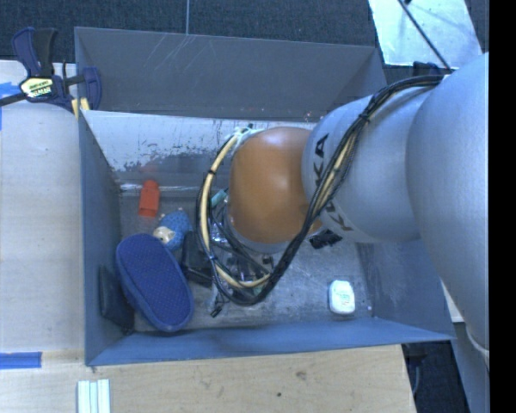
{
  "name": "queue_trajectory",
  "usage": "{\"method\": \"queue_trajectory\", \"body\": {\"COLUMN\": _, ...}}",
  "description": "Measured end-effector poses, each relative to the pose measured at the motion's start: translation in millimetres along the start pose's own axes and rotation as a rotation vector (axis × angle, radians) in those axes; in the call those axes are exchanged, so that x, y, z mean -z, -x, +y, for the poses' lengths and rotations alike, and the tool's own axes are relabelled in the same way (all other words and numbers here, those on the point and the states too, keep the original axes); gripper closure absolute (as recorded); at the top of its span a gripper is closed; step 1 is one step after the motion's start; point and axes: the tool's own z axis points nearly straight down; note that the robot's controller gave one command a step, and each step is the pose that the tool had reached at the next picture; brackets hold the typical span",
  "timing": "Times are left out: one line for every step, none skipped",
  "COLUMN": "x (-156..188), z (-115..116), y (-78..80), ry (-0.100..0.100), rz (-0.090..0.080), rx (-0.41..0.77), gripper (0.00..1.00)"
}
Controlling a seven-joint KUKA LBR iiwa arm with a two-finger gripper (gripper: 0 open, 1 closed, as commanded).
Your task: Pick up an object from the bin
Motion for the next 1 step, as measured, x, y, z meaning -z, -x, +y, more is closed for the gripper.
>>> {"method": "queue_trajectory", "body": {"x": -56.7, "z": -31.0, "y": 28.9, "ry": 0.0, "rz": 0.007, "rx": 0.038, "gripper": 0.0}}
